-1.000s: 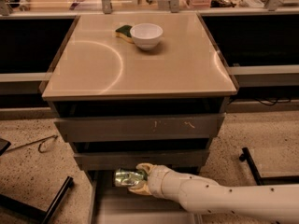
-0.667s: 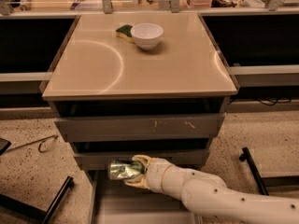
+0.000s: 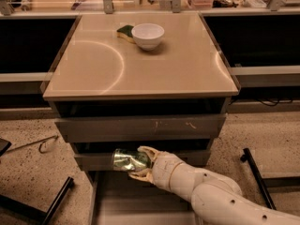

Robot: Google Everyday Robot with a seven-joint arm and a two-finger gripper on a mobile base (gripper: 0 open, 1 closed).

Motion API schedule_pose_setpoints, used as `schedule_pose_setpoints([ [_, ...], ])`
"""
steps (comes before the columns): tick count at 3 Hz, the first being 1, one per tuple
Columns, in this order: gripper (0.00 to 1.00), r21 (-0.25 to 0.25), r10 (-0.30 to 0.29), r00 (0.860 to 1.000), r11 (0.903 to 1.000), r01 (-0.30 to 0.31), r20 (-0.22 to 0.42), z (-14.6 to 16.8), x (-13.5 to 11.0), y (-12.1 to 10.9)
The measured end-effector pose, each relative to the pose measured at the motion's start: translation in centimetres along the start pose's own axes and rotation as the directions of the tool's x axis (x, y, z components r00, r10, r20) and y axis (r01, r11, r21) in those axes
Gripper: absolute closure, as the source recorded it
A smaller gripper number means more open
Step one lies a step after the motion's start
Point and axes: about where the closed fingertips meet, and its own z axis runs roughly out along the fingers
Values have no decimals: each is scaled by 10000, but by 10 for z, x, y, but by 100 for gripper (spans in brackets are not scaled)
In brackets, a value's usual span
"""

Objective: Pick green can from bottom drawer and place on counter

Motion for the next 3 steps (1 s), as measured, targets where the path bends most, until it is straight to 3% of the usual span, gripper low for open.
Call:
schedule_pose_setpoints([
  [1,100,767,-571,9982,9955,556,173,-10,-22,-28],
  [2,100,1633,-1299,9915,9783,1275,39,-25,-62,-79],
  [3,100,2189,-2121,9761,9513,2172,-466,-38,-103,-137],
])
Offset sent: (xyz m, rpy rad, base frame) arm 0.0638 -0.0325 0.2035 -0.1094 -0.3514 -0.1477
